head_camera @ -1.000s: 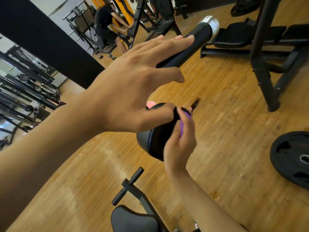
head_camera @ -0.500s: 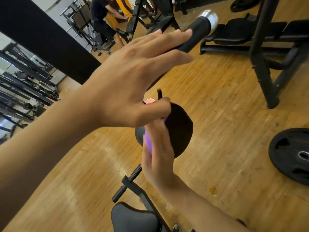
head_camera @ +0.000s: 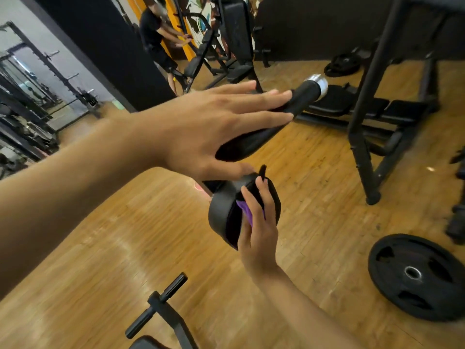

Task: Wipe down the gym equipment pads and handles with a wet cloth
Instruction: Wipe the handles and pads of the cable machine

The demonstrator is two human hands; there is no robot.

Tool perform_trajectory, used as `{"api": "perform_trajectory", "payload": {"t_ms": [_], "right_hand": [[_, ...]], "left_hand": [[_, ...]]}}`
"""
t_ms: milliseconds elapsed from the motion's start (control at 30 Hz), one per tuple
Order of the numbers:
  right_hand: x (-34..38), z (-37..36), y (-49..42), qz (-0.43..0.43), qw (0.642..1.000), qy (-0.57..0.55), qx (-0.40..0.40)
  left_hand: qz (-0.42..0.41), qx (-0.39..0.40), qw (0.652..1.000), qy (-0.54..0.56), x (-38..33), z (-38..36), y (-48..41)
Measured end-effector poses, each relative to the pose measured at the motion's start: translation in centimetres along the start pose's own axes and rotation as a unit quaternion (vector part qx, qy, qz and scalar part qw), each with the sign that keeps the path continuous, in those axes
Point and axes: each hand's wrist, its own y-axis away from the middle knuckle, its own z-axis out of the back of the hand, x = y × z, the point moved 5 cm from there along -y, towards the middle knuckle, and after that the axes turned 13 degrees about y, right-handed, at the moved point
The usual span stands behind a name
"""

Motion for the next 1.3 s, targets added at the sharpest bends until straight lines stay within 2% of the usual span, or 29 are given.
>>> {"api": "perform_trajectory", "payload": {"t_ms": [100, 133, 200, 267, 333, 400, 467, 567, 633, 700, 767, 800, 833, 900, 1033, 1167, 1233, 1300], "right_hand": [[1.0, 0.3, 0.1, -0.080, 0.996, -0.028, -0.019], [1.7, 0.4, -0.2, -0.082, 0.996, -0.028, -0.025], [3.4, 0.4, -1.1, -0.025, 0.999, 0.010, -0.017], [4.3, 0.6, -1.9, 0.074, 0.996, 0.040, 0.007], [4.4, 0.9, -1.9, 0.169, 0.982, 0.071, 0.051], [3.9, 1.2, -1.9, 0.210, 0.968, 0.076, 0.118], [3.2, 1.7, -2.4, 0.175, 0.968, 0.086, 0.157], [3.1, 2.0, -3.1, 0.069, 0.979, 0.108, 0.156], [4.4, 2.1, -3.0, 0.051, 0.978, 0.140, 0.146], [5.9, 1.6, -2.3, 0.130, 0.964, 0.145, 0.183], [6.5, 0.6, -1.3, 0.284, 0.909, 0.184, 0.242], [6.2, 0.4, -1.2, 0.341, 0.882, 0.216, 0.243], [5.7, 0.3, -1.4, 0.358, 0.871, 0.243, 0.232], [5.3, 0.6, -2.1, 0.335, 0.885, 0.248, 0.207], [5.4, 1.7, -2.8, 0.274, 0.927, 0.191, 0.169], [5.3, 1.7, -3.3, 0.270, 0.927, 0.194, 0.175], [5.8, 1.2, -1.9, 0.340, 0.893, 0.223, 0.195], [6.5, 1.3, -1.6, 0.451, 0.823, 0.247, 0.242]], "left_hand": [[-0.013, -0.041, 0.999, 0.029, 0.1, -0.7, 0.5], [-0.024, -0.059, 0.997, 0.038, 0.0, -0.9, 0.4], [-0.045, -0.093, 0.994, 0.042, -0.2, -0.9, 0.6], [-0.062, -0.111, 0.991, 0.031, -0.4, -0.9, 0.8], [-0.074, -0.118, 0.990, 0.026, -0.3, -1.2, 1.2], [-0.091, -0.119, 0.988, 0.027, -0.3, -1.4, 1.4], [-0.106, -0.133, 0.985, 0.023, -0.4, -1.3, 1.5], [-0.125, -0.156, 0.980, 0.007, -0.4, -1.2, 1.5], [-0.140, -0.175, 0.974, -0.016, -0.4, -1.3, 1.6], [-0.147, -0.190, 0.970, -0.026, -0.3, -1.3, 1.7], [-0.152, -0.198, 0.968, -0.025, -0.3, -1.3, 1.9], [-0.159, -0.205, 0.965, -0.028, -0.4, -1.4, 2.0], [-0.169, -0.213, 0.962, -0.036, -0.4, -1.6, 2.1], [-0.187, -0.225, 0.954, -0.062, -0.4, -1.9, 2.4], [-0.206, -0.237, 0.947, -0.074, -0.6, -2.2, 3.3], [-0.202, -0.228, 0.951, -0.050, -0.9, -2.0, 3.3], [-0.200, -0.227, 0.952, -0.041, -1.0, -1.7, 3.1], [-0.199, -0.230, 0.951, -0.043, -1.2, -1.6, 3.1]]}}
